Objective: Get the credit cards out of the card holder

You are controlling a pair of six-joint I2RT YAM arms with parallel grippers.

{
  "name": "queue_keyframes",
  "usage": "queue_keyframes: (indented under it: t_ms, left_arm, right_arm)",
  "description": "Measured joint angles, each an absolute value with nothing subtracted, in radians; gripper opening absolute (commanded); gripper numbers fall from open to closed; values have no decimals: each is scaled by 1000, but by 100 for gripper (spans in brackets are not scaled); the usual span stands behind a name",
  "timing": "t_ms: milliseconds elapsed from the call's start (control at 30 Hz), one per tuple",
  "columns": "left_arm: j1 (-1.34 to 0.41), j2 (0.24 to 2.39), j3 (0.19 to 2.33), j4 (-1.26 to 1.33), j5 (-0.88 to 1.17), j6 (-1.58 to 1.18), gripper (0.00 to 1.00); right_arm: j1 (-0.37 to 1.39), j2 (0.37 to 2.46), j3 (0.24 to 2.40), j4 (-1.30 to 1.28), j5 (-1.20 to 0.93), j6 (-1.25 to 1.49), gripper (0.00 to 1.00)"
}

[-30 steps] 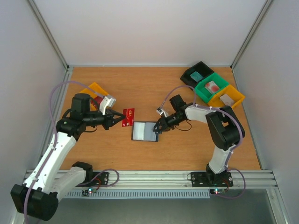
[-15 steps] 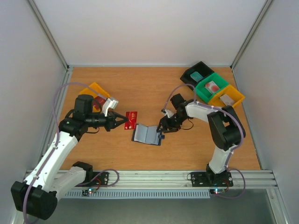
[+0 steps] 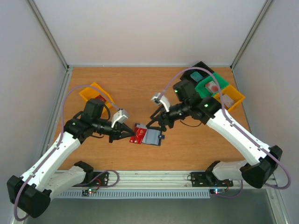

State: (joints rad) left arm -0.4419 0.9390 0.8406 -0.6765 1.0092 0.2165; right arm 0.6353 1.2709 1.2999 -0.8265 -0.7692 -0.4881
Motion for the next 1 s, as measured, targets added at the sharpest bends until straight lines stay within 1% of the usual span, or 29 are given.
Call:
queue_keyframes:
  t_ms: [100,133,167,200,233,400,433,500,533,600,633,667,700,733,767,867,933,1000]
  left_arm:
    - [-456,946,847,-694,1029,249,0]
    - [-456,947,851,-699,1034,257,0]
    - [-458,948,852,-701,1039,264,0]
    - [-459,948,852,-703,1044,270,0]
    - [-460,948,853,-704,1046,274,0]
    - [-461,948,853,-708,1052,286,0]
    - [-461,948,853,-708,1052,286,0]
    - [-461,948,853,-707,1053,286,0]
    - [-461,948,853,-705,1054,285,7]
    - [-461,948,853,-696,1046,270,46]
    - [-461,947,852,-684,1025,256,58]
    - [-461,946,852,-670,994,237,60]
    - [-461,945,852,-657,951,225,59]
    - [-462,938,852,-626,839,204,57]
    - [-463,937,852,-622,830,200,56]
    - [-463,915,854,-551,614,250,55]
    - [-474,897,862,-469,474,351,58]
    - [-513,891,876,-396,375,457,66]
  right_arm:
    - [756,1334,1370,-834,-811,-530,75]
    - [785,1358,1379,-836,-812,-540,72]
    - [807,1380,1382,-841,-811,-548,68]
    - [810,1398,1382,-848,-809,-553,61]
    - [824,1415,1382,-859,-808,-559,51]
    - [830,1457,1383,-887,-810,-577,9]
    - [831,1457,1383,-889,-810,-582,3]
    - [831,1453,1384,-888,-808,-578,1]
    - [831,1451,1384,-887,-807,-577,1]
    - [826,1448,1384,-883,-795,-561,1]
    - [821,1448,1384,-880,-793,-545,1]
    - [809,1448,1384,-874,-785,-519,1]
    - [790,1448,1384,-864,-775,-485,1]
    - [760,1448,1384,-849,-757,-435,1]
    - [722,1449,1384,-832,-738,-371,1]
    - [607,1451,1372,-746,-696,-158,1]
    - [545,1450,1356,-665,-615,6,1]
    - [535,1446,1343,-600,-544,126,1]
